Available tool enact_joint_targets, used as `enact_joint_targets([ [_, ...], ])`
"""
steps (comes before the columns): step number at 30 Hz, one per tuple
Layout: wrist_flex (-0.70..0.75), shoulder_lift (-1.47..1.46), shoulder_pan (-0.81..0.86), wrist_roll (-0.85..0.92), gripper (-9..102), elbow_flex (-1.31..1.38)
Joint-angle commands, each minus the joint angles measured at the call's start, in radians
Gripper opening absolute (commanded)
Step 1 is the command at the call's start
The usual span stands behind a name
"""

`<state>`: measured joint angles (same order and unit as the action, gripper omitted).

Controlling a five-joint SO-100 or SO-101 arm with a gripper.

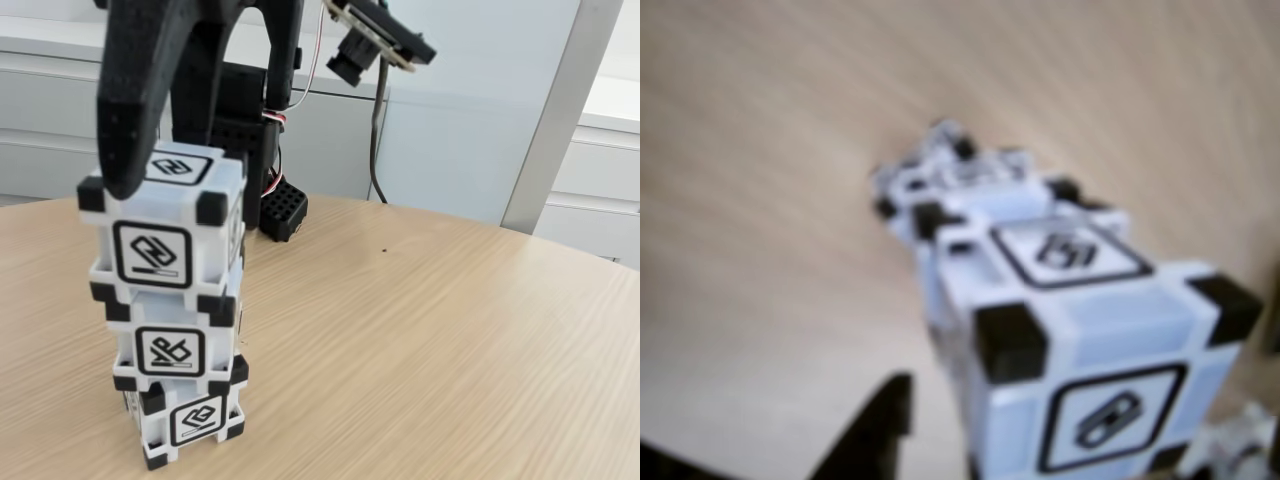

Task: Stack cubes from left to right.

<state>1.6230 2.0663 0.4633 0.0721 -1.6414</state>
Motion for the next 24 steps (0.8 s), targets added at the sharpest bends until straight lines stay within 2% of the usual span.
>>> enact_joint_targets([
  [1, -0.014, 0.015, -0.005, 0.003, 35, 0.032],
  [19, 0.002, 0.147, -0.017, 0.011, 37, 0.048],
  [24, 0.002, 0.284, -0.077, 0.02, 26, 0.035],
])
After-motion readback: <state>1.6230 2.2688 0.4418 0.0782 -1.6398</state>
